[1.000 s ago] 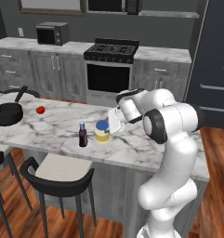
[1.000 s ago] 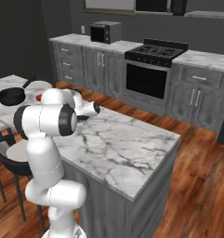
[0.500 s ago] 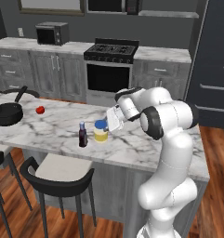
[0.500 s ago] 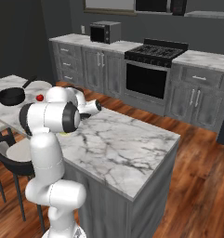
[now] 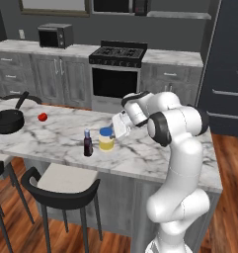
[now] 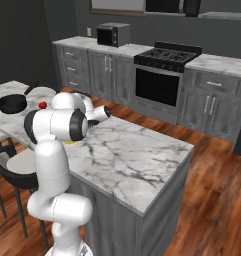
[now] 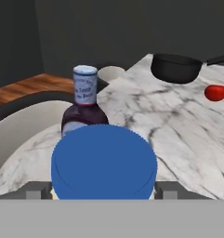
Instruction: Move the mayonnaise and condiment bottle from the cabinet to the dining counter.
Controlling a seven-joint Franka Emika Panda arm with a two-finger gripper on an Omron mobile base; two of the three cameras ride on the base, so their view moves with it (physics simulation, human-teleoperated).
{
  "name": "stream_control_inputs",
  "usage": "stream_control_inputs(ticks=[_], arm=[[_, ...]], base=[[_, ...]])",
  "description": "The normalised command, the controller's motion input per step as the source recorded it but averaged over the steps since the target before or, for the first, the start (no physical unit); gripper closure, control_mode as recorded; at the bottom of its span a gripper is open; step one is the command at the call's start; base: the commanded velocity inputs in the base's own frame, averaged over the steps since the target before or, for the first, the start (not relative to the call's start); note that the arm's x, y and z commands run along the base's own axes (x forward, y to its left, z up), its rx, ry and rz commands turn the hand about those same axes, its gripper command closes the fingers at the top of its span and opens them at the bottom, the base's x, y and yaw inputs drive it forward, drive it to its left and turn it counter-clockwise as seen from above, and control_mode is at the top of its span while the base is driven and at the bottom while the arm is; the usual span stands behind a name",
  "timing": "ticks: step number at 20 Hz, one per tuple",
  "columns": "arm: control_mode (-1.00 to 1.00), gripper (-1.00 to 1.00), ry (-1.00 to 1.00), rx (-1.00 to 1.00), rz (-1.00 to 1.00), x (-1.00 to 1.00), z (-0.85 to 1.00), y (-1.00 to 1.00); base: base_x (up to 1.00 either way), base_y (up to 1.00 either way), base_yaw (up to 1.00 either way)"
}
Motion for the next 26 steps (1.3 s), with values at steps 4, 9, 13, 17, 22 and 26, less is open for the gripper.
stream_control_inputs(ticks=[4,9,13,17,22,26], arm=[[-1.0,-1.0,0.0,-0.01,0.0,0.0,-0.2,0.05],[-1.0,-1.0,0.0,0.0,0.0,0.0,-0.14,0.0],[-1.0,-1.0,0.0,0.0,0.0,0.0,-0.09,0.0],[-1.0,-1.0,0.0,0.0,0.0,-0.13,-0.04,0.0],[-1.0,-1.0,0.05,0.0,0.0,-0.17,-0.01,-0.04],[-1.0,-1.0,0.07,0.0,0.0,-0.13,0.0,-0.12]], base=[[0.0,0.0,0.0],[0.0,0.0,0.0],[0.0,0.0,0.0],[0.0,0.0,0.0],[0.0,0.0,0.0],[0.0,0.0,0.0]])
